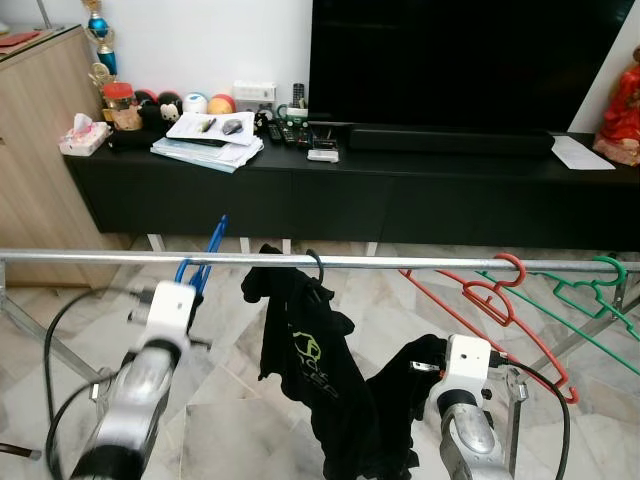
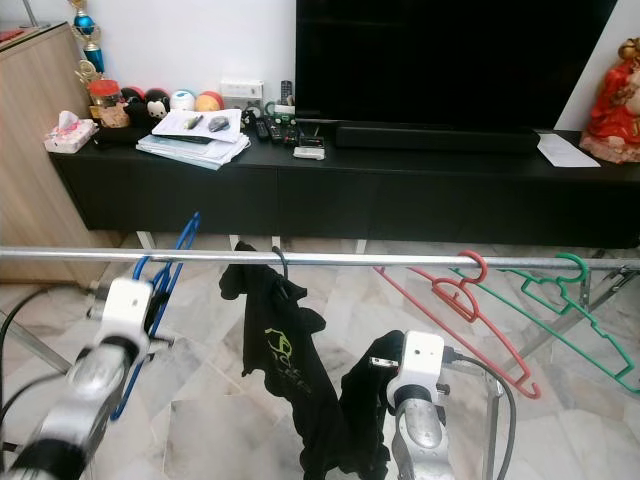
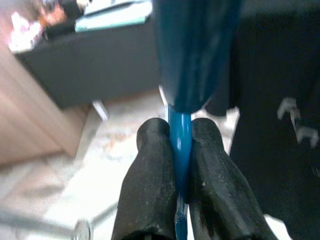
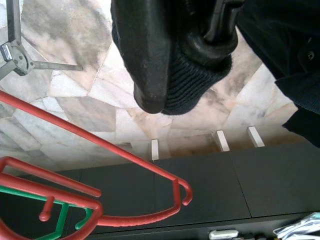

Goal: Hang hanger

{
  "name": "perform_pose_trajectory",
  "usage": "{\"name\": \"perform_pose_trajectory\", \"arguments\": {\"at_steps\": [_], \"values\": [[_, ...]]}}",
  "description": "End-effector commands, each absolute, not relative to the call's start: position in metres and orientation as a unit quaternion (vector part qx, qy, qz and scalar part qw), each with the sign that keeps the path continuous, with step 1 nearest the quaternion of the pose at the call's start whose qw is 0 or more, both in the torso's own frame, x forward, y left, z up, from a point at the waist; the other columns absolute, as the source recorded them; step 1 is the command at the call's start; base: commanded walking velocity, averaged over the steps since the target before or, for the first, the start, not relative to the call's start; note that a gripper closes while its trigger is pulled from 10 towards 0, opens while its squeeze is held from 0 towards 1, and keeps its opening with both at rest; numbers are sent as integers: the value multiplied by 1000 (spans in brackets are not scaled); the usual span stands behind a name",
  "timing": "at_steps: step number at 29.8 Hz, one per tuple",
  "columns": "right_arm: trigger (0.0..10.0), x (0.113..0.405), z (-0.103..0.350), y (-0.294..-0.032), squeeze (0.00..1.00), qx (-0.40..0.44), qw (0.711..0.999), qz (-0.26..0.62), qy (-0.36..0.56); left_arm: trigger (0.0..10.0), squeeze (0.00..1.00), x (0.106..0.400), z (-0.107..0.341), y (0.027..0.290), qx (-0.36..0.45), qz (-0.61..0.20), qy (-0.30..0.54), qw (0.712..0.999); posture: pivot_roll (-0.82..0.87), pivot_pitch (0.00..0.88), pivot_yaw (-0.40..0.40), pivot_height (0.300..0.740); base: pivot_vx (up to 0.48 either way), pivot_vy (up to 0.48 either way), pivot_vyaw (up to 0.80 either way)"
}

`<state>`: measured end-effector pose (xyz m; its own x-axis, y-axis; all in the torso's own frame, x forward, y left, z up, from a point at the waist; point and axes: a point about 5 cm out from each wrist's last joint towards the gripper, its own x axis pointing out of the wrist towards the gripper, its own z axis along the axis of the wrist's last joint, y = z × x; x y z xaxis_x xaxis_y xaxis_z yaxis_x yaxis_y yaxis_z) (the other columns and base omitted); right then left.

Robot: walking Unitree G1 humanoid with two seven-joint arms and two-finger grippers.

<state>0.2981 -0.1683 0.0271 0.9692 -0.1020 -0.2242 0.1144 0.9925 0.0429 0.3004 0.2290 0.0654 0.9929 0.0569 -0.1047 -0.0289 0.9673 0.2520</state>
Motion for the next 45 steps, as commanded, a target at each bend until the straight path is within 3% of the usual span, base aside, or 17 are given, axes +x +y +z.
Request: {"name": "perform_pose_trajectory", "arguments": {"at_steps": [1,7,19,45], "values": [[10000,302,37,-171,0,25,994,-54,89,10000,0,300,72,226,126,12,38,991,33,0,-31,740,0,0,0],[10000,301,37,-173,0,24,994,-57,87,10000,0,283,61,216,111,-3,58,992,27,0,-20,740,0,0,0],[10000,297,36,-174,0,22,994,-63,88,10000,0,279,65,200,91,-28,55,994,16,0,-4,740,-263,0,0],[10000,300,41,-175,0,29,993,-77,82,10000,0,276,71,201,89,-35,59,994,31,0,-2,740,-275,0,0]]}}
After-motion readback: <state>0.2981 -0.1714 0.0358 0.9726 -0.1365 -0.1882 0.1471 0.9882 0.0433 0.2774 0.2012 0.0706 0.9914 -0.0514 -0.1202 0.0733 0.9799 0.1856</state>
